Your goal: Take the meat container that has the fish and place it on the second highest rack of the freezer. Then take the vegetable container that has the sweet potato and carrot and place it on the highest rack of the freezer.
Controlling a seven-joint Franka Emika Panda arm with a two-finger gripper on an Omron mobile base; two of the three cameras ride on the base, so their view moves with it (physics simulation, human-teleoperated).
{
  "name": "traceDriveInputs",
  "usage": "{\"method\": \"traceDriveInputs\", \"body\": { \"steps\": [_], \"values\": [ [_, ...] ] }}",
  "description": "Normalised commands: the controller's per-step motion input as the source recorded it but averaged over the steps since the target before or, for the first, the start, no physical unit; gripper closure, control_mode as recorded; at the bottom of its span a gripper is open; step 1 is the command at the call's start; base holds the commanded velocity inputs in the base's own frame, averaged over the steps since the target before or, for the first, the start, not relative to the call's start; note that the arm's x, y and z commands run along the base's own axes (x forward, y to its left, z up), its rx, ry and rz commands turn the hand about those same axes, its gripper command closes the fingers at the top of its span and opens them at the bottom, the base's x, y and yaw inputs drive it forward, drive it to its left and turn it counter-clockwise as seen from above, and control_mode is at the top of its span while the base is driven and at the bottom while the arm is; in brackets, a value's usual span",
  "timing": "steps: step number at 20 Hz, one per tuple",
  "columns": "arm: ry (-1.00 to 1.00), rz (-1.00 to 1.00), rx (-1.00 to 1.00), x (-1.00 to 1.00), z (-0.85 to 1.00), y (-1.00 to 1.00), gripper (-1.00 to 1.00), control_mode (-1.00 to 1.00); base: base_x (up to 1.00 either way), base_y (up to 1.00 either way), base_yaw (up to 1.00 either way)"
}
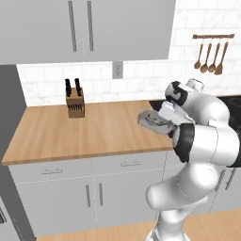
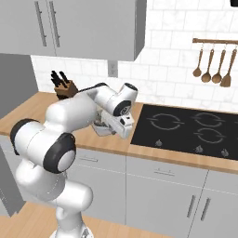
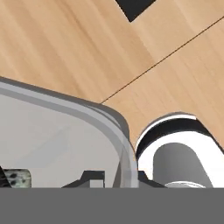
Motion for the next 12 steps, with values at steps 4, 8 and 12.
{"method": "traceDriveInputs", "body": {
  "steps": [4, 8, 12],
  "values": [
    [-0.09, 0.54, -0.01, -0.73, 0.54, 0.02, 1.00, -1.00, 0.00, 0.00, 0.00],
    [-0.13, 0.53, -0.03, -0.83, 0.54, 0.11, 1.00, -1.00, 0.00, 0.00, 0.00],
    [-0.16, 0.49, -0.03, -0.76, 0.54, 0.14, 1.00, -1.00, 0.00, 0.00, 0.00]
  ]
}}
